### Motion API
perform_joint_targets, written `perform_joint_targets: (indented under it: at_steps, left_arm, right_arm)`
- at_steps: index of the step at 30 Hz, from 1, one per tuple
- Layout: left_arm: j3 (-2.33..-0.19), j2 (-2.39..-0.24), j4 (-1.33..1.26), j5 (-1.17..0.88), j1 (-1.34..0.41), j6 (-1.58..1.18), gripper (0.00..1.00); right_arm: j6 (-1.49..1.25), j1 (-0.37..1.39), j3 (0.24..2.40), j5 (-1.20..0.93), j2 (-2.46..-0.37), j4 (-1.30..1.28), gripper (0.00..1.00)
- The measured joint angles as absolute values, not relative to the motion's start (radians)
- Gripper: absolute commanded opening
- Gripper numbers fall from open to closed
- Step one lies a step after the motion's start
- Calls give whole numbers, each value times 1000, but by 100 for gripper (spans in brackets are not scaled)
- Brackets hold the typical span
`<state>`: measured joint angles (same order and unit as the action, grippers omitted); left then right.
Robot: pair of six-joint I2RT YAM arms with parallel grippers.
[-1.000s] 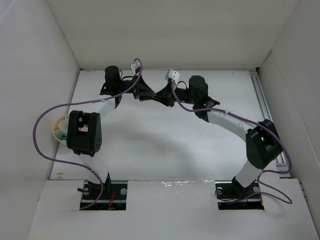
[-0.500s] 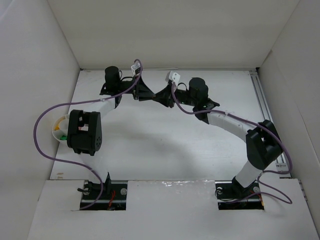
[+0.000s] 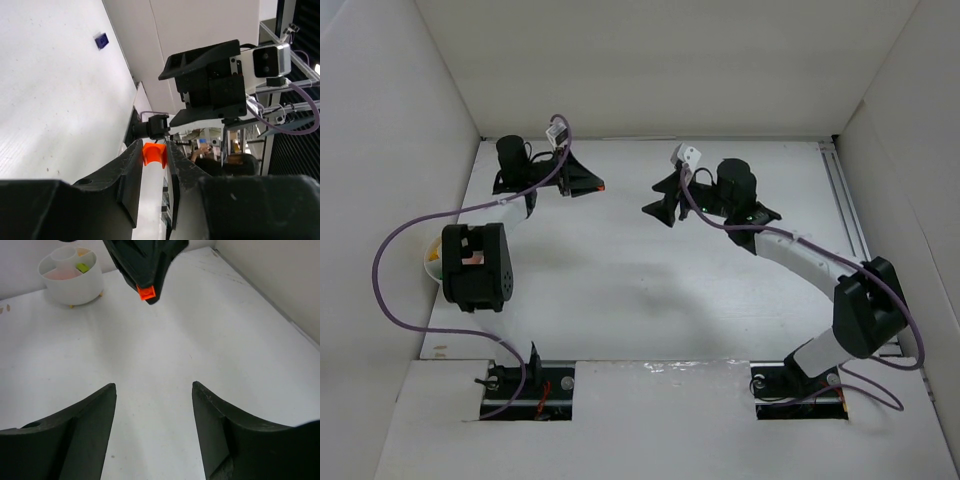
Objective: Sort the legos into containers by color
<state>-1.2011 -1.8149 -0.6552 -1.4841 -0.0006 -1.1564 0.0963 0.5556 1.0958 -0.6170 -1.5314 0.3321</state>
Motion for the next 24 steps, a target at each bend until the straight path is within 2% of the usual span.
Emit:
perform_joint_targets:
  at_steps: [2,4,7,9,13,17,24]
  left_arm:
    - [-1211,-1800,-555,-1476,18,-1068,0]
    - [-1290,-1794,-296,-1419,25,-874,0]
    - [-1481,-1800,93,-1243,21,-556,0]
    - [-1583,-1800,237,-1126,19,-417,0]
    - [-1711,-1798,421,-860,10,-234,0]
    - [-1726,-1796,558,-642,7,-105,0]
    - [-1625,-1673,796,-466,34,111,3]
  right_arm:
    - [78,544,1084,-606,-1514,315,67]
    - [60,534,1075,-593,-1499,297,67]
    - [34,525,1065,-572,-1482,281,67]
    - [18,525,1064,-558,-1480,270,67]
    - [-2,525,1064,-517,-1480,243,67]
    - [-45,519,1082,-467,-1480,166,67]
    - [-128,444,1162,-450,-1481,-2,67]
